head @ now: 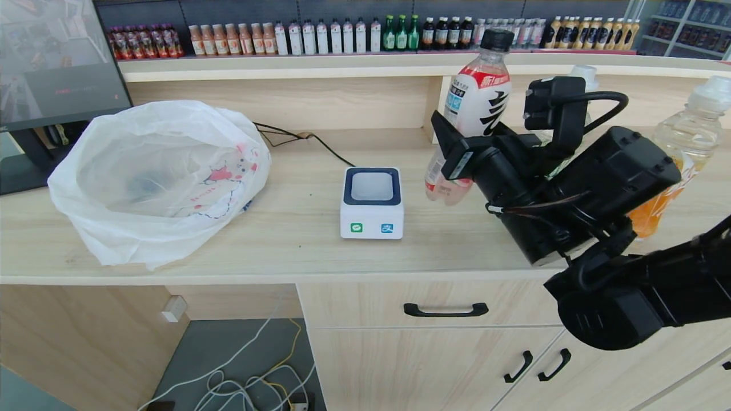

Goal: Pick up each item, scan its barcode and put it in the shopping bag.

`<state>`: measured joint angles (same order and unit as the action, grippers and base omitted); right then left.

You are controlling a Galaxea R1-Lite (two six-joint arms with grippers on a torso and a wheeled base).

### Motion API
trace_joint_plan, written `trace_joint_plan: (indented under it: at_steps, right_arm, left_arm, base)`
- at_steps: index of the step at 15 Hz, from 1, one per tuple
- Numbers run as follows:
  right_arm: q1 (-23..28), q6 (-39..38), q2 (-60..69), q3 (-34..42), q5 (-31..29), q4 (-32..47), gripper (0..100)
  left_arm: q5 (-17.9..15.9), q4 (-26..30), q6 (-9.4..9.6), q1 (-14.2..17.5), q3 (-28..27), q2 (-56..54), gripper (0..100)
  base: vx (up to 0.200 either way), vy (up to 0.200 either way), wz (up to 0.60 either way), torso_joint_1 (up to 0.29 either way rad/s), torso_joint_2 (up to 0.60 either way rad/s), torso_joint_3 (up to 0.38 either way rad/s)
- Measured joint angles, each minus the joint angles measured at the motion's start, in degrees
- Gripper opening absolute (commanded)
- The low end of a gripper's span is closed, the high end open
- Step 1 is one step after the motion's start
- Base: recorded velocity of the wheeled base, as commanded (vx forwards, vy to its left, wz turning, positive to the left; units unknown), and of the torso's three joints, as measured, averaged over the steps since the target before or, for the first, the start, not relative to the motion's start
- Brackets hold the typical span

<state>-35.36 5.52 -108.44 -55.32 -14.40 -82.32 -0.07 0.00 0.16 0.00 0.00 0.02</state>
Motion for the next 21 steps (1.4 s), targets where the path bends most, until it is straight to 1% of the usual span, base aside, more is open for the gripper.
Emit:
trace_joint_plan:
  at_steps: [2, 6, 9, 12, 16, 18, 21]
  right_arm:
    - [-1.4, 0.0, 2.8, 4.0, 0.0, 0.1, 0]
    - [-4.1, -0.4, 9.0, 14.6, 1.3, 0.2, 0]
    - [-4.7, -0.8, 13.4, 21.2, 3.4, 0.0, 0]
    - [-4.9, -1.8, 16.5, 25.5, 5.4, -0.1, 0]
    - [-6.0, -7.1, 21.6, 30.4, 5.9, 0.0, 0]
    - [-7.2, -11.5, 23.1, 33.1, 9.3, -0.1, 0]
    - [-7.8, -17.4, 23.9, 35.2, 12.3, -0.3, 0]
  left_arm:
    - [0.0, 0.0, 0.02, 0.0, 0.0, 0.0, 100]
    - [0.0, 0.0, 0.02, 0.0, 0.0, 0.0, 100]
    - [0.0, 0.0, 0.02, 0.0, 0.0, 0.0, 100]
    - [0.0, 0.0, 0.02, 0.0, 0.0, 0.0, 100]
    - [0.0, 0.0, 0.02, 0.0, 0.0, 0.0, 100]
    - [0.0, 0.0, 0.02, 0.0, 0.0, 0.0, 100]
    - [0.0, 0.0, 0.00, 0.0, 0.0, 0.0, 100]
  base:
    - [0.000, 0.000, 0.00, 0.000, 0.00, 0.000]
    - [0.000, 0.000, 0.00, 0.000, 0.00, 0.000]
    - [0.000, 0.000, 0.00, 0.000, 0.00, 0.000]
    - [0.000, 0.000, 0.00, 0.000, 0.00, 0.000]
    - [0.000, 0.000, 0.00, 0.000, 0.00, 0.000]
    - [0.000, 0.000, 0.00, 0.000, 0.00, 0.000]
    - [0.000, 0.000, 0.00, 0.000, 0.00, 0.000]
